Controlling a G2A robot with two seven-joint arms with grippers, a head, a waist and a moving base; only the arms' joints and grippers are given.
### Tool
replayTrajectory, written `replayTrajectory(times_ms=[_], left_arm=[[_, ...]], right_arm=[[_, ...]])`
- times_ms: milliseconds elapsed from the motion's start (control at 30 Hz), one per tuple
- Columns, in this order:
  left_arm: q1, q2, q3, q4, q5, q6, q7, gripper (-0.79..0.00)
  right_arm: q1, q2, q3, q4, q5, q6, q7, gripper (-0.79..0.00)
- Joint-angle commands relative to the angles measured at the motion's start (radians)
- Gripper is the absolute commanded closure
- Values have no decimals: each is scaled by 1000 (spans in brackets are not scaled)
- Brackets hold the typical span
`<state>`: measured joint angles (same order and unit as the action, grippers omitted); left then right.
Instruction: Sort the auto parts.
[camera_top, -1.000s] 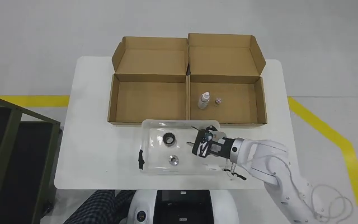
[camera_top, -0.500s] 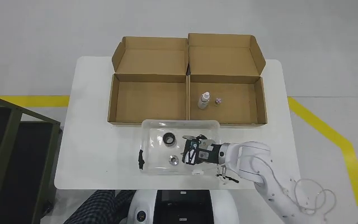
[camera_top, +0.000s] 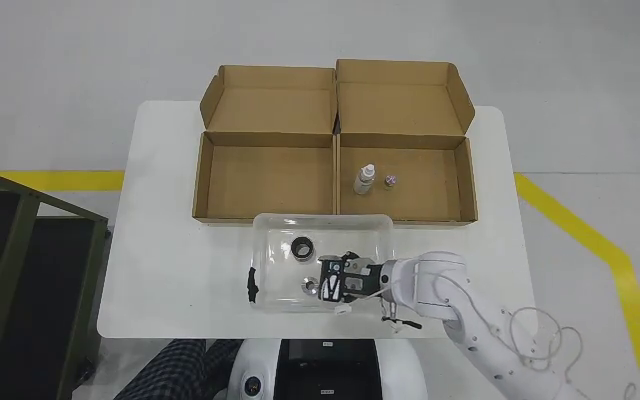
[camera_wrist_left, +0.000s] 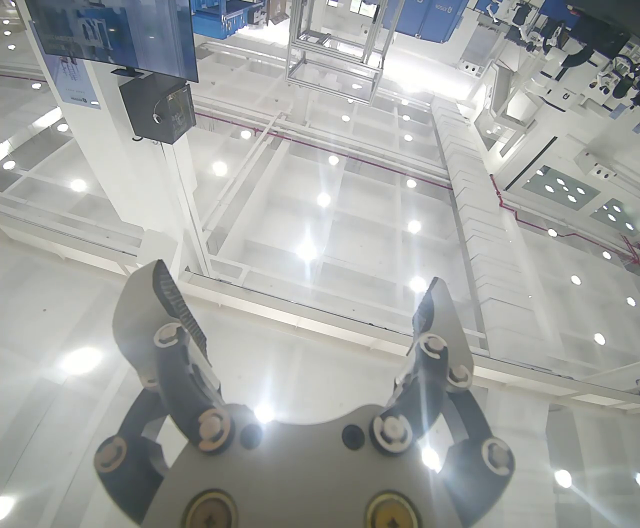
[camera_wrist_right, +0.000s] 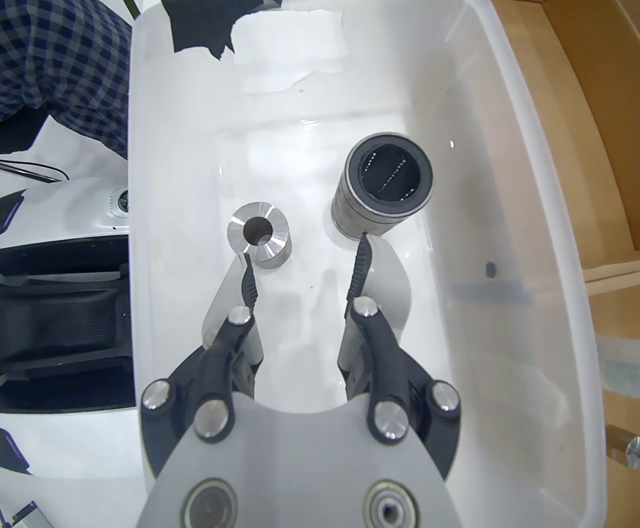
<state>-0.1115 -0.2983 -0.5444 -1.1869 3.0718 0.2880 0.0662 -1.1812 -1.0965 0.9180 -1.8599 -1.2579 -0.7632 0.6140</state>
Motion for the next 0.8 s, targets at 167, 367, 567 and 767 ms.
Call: replayTrajectory(times_ms=[167, 367, 567, 767], left_arm=[[0, 0, 0, 0, 0, 0, 0, -785], [0, 0, 0, 0, 0, 0, 0, -785], [0, 0, 0, 0, 0, 0, 0, -785], [0, 0, 0, 0, 0, 0, 0, -785]], right_arm=[[32, -6, -29, 43, 34, -22, 16, -366], [57, -12, -51, 70, 59, -30, 21, -369], [84, -20, -82, 100, 84, -41, 22, -369], [104, -26, -107, 122, 99, -42, 19, -369]])
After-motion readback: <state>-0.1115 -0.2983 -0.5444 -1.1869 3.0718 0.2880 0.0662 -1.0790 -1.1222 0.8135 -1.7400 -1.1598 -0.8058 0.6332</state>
